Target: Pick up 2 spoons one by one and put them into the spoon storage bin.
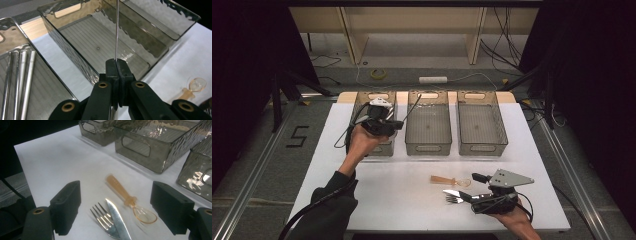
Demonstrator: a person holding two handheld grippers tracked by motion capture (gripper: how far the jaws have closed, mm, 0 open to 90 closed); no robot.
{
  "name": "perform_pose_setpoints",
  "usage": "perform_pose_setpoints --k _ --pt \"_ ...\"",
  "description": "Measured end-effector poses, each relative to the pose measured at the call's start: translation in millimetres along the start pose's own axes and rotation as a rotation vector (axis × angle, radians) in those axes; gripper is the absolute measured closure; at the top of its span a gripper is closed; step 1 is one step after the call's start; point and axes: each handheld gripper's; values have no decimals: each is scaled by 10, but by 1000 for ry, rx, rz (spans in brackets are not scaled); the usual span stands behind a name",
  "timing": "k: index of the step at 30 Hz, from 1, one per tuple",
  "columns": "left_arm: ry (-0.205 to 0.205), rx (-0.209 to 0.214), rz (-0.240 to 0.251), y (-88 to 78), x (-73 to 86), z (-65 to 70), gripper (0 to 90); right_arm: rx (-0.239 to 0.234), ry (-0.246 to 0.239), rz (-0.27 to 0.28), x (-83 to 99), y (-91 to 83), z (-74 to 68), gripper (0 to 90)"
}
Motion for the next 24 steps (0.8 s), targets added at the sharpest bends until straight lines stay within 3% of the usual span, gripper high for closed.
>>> perform_pose_setpoints --k 24 --pt "-44 7 35 183 -126 -9 889 -2 4 -2 3 3 0 256"
Point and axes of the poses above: each handheld gripper's, and its own axes: y roughly forward along the jaws, x roughly out of its underside, z roughly to its right, and after that the axes turned 4 degrees about y, right-handed
